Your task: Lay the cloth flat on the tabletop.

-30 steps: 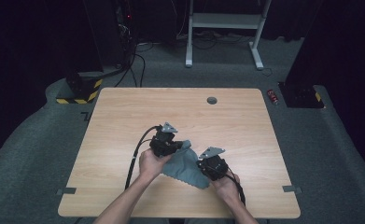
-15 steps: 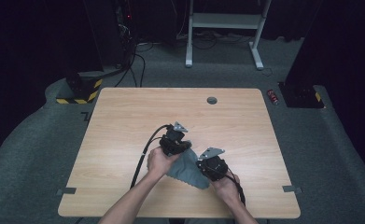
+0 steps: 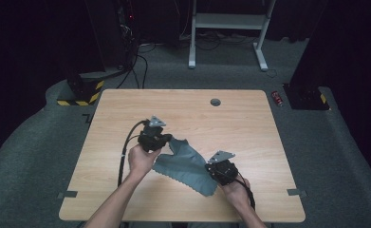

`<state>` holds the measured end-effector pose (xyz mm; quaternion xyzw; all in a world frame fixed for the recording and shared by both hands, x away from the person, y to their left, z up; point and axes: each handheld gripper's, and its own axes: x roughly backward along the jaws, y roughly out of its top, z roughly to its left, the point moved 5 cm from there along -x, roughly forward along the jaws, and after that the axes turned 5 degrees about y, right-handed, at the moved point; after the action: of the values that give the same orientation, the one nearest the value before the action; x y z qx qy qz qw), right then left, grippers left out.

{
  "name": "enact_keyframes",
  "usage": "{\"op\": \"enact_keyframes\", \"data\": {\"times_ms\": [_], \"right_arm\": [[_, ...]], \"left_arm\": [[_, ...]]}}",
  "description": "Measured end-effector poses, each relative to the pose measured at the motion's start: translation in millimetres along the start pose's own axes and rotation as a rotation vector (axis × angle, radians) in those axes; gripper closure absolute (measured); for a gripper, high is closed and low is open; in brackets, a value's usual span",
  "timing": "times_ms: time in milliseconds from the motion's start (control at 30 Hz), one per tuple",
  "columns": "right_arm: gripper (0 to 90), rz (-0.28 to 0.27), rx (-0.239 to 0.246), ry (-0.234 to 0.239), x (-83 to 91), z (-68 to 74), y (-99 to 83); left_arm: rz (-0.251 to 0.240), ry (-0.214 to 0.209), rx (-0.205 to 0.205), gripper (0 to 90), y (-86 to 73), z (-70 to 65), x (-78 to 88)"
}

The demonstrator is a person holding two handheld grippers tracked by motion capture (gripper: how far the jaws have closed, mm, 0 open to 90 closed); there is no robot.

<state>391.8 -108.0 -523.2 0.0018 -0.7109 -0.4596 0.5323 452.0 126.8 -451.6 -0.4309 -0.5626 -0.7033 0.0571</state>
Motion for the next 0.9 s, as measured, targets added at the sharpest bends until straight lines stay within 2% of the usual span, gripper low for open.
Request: {"op": "enact_keyframes", "data": {"times_ms": [33, 67, 133, 233, 300, 367, 433, 500, 567, 633, 700, 767, 800, 867, 900], "right_arm": [[87.9, 0.000, 0.000, 0.000, 0.0, 0.0, 0.0], [87.9, 0.010, 0.010, 0.002, 1.3, -0.8, -6.6], [87.9, 0.027, 0.017, 0.011, 0.6, 1.1, -11.8], [87.2, 0.047, 0.041, 0.027, -2.0, 5.7, -16.8], [81.3, 0.041, 0.033, 0.049, -2.5, 6.4, -15.6], [76.7, 0.018, 0.004, 0.061, -1.2, 4.7, -10.2], [75.0, 0.002, -0.002, 0.066, -0.5, 3.8, -6.4], [72.6, -0.015, -0.032, 0.074, -2.3, 3.1, 4.6], [72.1, -0.006, -0.051, 0.072, -9.1, 1.3, 9.2], [72.1, 0.008, -0.078, 0.083, -17.8, 0.8, 11.9], [72.3, 0.030, -0.096, 0.097, -27.1, 2.8, 14.1], [74.8, 0.045, -0.089, 0.102, -33.9, 3.5, 15.7], [78.3, 0.055, -0.088, 0.105, -37.4, 4.2, 16.4], [86.5, 0.059, -0.089, 0.099, -39.0, 5.5, 18.1], [88.1, 0.053, -0.074, 0.096, -38.4, 5.2, 19.2]], "left_arm": [[0.000, 0.000, 0.000, 90.0, 0.0, 0.0, 0.0], [0.011, 0.020, 0.018, 90.0, -14.2, 9.7, 6.4], [0.030, 0.030, 0.025, 90.0, -29.0, 15.2, 7.6], [0.066, 0.031, 0.064, 90.0, -53.4, 21.7, 4.8], [0.082, 0.030, 0.079, 90.0, -65.2, 23.2, 1.3], [0.082, 0.024, 0.080, 90.0, -69.2, 22.8, -0.2], [0.076, 0.017, 0.089, 90.0, -70.1, 21.0, -0.8], [0.071, 0.013, 0.075, 90.0, -70.3, 19.2, -0.3], [0.070, 0.019, 0.065, 90.0, -71.7, 19.4, 0.9], [0.071, 0.015, 0.073, 90.0, -72.8, 19.1, 1.8], [0.066, 0.015, 0.073, 90.0, -79.9, 19.8, 5.8], [0.071, 0.014, 0.078, 90.0, -86.6, 17.3, 6.7], [0.073, 0.016, 0.071, 90.0, -89.1, 17.3, 6.7], [0.076, 0.008, 0.084, 90.0, -96.0, 14.6, 5.6], [0.078, 0.007, 0.084, 90.0, -100.0, 14.2, 4.4]]}}
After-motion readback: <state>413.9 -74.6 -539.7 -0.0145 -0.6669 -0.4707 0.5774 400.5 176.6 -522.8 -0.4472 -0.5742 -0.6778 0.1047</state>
